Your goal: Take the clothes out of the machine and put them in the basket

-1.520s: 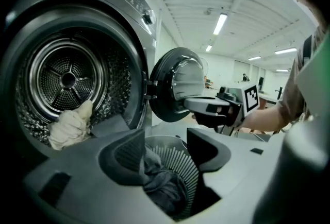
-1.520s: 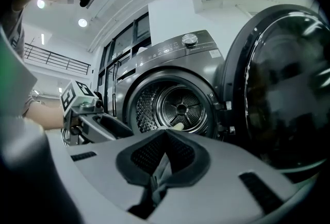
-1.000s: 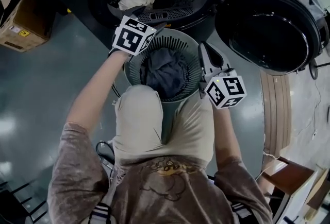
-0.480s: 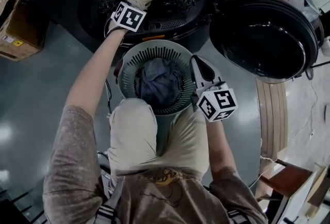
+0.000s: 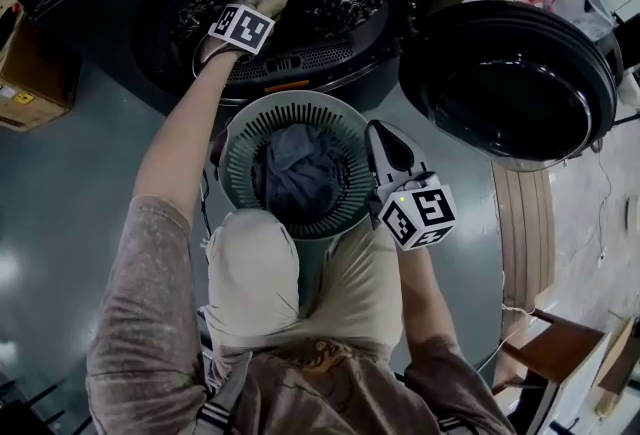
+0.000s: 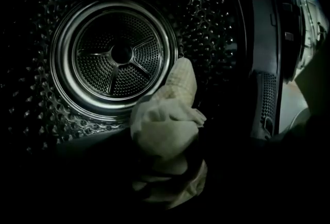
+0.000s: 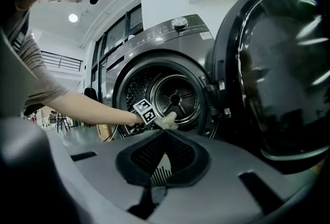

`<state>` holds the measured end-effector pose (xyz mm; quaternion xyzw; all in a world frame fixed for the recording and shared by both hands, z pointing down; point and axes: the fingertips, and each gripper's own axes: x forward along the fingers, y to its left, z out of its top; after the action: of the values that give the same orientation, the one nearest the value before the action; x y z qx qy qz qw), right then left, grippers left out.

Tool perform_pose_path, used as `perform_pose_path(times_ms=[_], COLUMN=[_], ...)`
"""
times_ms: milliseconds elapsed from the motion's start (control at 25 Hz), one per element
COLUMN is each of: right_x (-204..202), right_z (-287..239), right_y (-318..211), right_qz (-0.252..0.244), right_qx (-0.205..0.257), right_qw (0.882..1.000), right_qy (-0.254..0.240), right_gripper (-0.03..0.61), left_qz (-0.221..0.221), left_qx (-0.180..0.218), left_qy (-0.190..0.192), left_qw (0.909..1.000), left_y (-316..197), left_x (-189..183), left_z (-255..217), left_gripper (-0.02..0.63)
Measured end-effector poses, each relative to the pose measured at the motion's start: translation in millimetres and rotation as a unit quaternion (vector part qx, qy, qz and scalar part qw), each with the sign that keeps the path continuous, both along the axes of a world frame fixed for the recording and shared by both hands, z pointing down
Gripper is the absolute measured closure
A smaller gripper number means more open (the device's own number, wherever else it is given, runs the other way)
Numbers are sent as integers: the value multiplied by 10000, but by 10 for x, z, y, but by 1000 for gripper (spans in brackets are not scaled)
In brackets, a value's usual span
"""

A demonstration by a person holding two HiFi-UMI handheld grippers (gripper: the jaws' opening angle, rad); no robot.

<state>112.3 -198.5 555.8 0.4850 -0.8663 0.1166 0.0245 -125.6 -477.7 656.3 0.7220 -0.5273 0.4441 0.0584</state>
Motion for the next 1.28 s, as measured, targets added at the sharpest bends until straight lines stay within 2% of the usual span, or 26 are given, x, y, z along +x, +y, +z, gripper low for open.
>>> perform_pose_path(times_ms=[240,320,480,600,720,1040,1280], right_x=[24,38,93,107,98,106,158], right_z=[15,9,-7,-53,-112,-210,-299], right_y=[-5,18,74,126,186,274,254], right_qz=[4,1,37,19,-14,-126,-115], right_qx=[-17,-12,6,60,125,252,334], right_qw=[10000,10000,10000,10000,9999,9996,9994], right_qy=[28,39,20,26,22,68,31], right_gripper=[583,583,583,583,583,583,583], left_qz=[-117,-59,278,423,484,1157,1620], left_qx=[-33,52,356,561,606,900,813], left_qy=[52,254,562,937,1237,1770,2078], left_qw=[9999,9996,9974,9931,9893,9732,9612], left_y=[51,106,296,500,809,1670,2267], left_x=[29,84,234,346,402,677,908], left_z=[33,-35,-311,-539,-742,-1270,-1478], left_gripper=[481,532,548,549,551,552,552])
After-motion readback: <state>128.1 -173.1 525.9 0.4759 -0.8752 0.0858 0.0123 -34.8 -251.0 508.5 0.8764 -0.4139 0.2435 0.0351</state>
